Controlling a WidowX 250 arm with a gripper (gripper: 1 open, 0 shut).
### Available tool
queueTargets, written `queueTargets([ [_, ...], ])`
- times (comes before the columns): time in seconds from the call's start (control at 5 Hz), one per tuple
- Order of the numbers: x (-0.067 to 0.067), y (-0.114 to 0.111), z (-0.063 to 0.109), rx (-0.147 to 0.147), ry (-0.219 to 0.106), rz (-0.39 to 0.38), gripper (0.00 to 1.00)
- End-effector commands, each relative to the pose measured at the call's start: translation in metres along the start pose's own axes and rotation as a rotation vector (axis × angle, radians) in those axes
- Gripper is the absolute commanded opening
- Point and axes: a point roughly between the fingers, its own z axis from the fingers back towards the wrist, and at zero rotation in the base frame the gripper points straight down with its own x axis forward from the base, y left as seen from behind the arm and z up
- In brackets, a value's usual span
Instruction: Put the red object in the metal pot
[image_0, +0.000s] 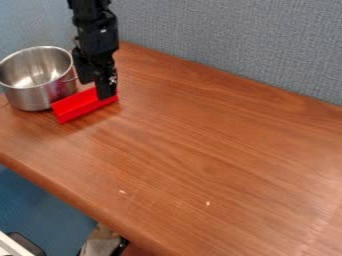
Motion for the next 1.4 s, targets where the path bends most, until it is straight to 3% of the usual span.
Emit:
queueTargets([
  [0.0,0.009,0.023,0.020,0.023,0.033,0.042,1.00],
  [0.4,0.016,0.041,0.013,-0.010,-0.041,-0.016,1.00],
  [0.8,0.000,0.050,0.001,-0.076,-0.053,-0.023,1.00],
  [1.2,0.000,0.026,-0.012,-0.079,-0.077,-0.174,1.00],
])
